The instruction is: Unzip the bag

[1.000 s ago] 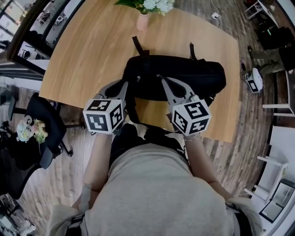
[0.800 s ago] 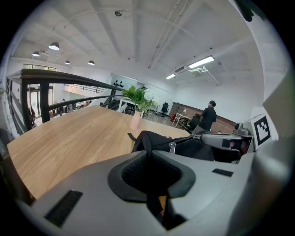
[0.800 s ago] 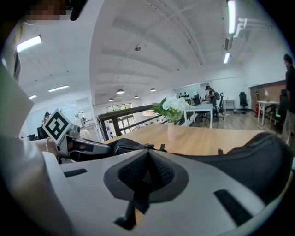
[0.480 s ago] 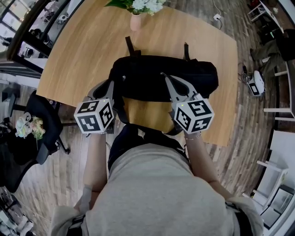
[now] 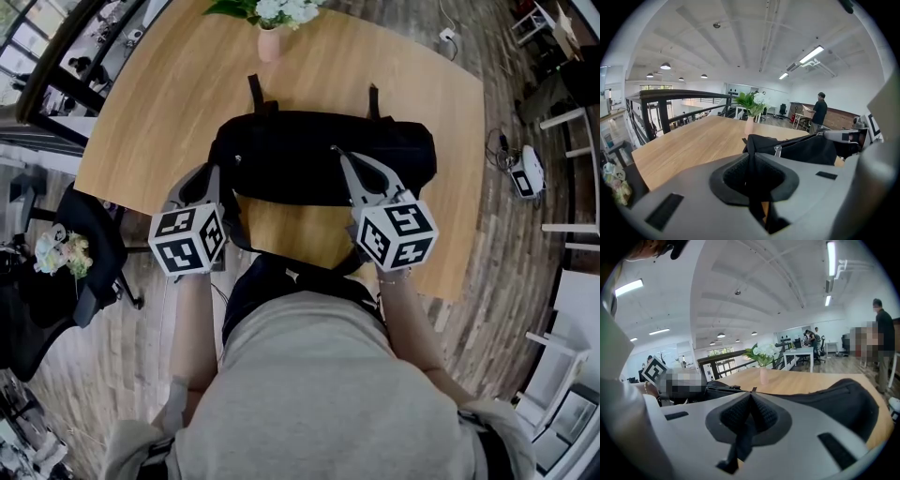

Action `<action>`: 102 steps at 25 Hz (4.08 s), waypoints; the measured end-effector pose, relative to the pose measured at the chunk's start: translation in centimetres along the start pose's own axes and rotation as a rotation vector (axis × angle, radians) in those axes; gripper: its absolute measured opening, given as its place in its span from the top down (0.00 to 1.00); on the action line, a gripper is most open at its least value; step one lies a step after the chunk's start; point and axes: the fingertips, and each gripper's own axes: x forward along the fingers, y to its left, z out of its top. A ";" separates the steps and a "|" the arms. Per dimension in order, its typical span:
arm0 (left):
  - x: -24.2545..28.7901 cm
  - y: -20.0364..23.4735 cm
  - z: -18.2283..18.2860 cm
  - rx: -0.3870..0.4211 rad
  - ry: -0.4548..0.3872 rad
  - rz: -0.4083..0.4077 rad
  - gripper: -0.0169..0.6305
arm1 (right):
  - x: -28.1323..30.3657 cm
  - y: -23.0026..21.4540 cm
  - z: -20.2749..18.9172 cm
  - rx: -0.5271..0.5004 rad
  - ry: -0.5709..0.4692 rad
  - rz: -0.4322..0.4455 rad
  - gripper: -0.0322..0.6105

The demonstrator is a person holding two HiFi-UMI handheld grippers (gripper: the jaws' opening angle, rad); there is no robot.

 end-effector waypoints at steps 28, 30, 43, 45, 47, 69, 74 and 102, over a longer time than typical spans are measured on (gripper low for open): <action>3.2 -18.2 1.4 0.642 -0.012 -0.316 0.73 | -1.0 0.3 0.5 0.064 -0.024 0.103 0.94; 3.6 -19.0 1.2 0.701 -0.004 -0.314 0.73 | -1.0 0.3 0.5 0.064 -0.024 0.107 0.94; 5.1 -19.4 0.9 0.812 0.017 -0.281 0.87 | -0.9 -0.1 0.8 0.051 -0.034 0.106 0.94; 5.0 -19.5 0.9 0.815 0.015 -0.276 0.89 | -1.0 -0.4 0.8 0.051 -0.035 0.097 0.94; 4.9 -19.4 0.9 0.813 0.013 -0.273 0.89 | -1.1 -0.7 0.9 0.053 -0.037 0.091 0.94; 4.6 -19.0 0.2 0.777 0.021 -0.276 0.89 | -4.8 -6.5 -0.4 0.120 -0.063 -0.056 0.93; 4.6 -18.9 0.2 0.772 0.022 -0.271 0.89 | -5.5 -8.0 -0.5 0.133 -0.068 -0.086 0.93; 4.8 -18.9 0.3 0.764 0.007 -0.283 0.89 | -9.0 -14.0 0.3 0.169 -0.116 -0.270 0.93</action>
